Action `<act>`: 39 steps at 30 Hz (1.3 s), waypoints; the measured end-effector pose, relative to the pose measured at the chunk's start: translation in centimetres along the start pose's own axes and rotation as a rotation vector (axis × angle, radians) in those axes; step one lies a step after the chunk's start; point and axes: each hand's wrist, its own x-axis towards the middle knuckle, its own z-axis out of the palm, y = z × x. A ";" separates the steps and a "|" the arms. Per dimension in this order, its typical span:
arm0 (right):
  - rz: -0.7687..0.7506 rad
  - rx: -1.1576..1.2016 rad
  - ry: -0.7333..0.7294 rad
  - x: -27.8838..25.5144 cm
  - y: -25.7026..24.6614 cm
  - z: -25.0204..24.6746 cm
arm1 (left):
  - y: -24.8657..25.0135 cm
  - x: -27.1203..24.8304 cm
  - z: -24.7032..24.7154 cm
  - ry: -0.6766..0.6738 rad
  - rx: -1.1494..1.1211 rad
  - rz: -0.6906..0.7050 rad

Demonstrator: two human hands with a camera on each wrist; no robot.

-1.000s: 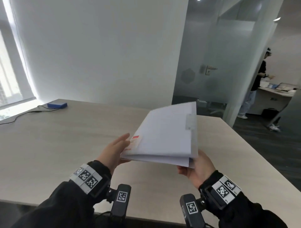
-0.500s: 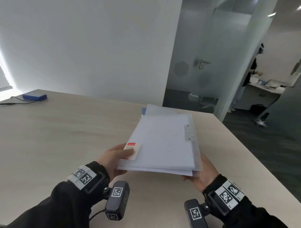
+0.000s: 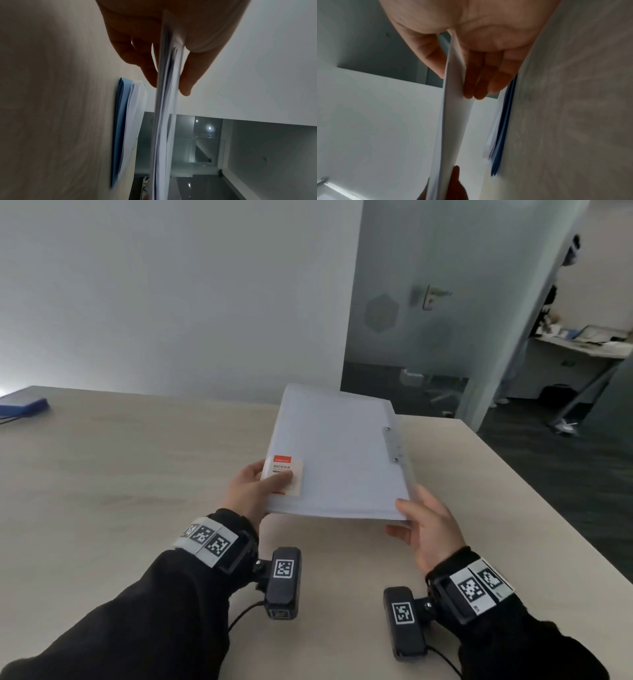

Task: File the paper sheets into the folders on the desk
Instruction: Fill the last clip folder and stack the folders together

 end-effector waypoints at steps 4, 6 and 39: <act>-0.119 -0.125 0.047 3.4 0.5 -0.2 | -1.1 3.2 1.2 0.050 0.075 0.081; -0.137 -0.157 0.040 5.2 0.9 -0.4 | -1.6 4.4 1.8 0.022 0.096 0.119; -0.088 -0.558 0.163 11.4 1.7 0.0 | -2.6 8.9 2.8 0.209 0.514 0.154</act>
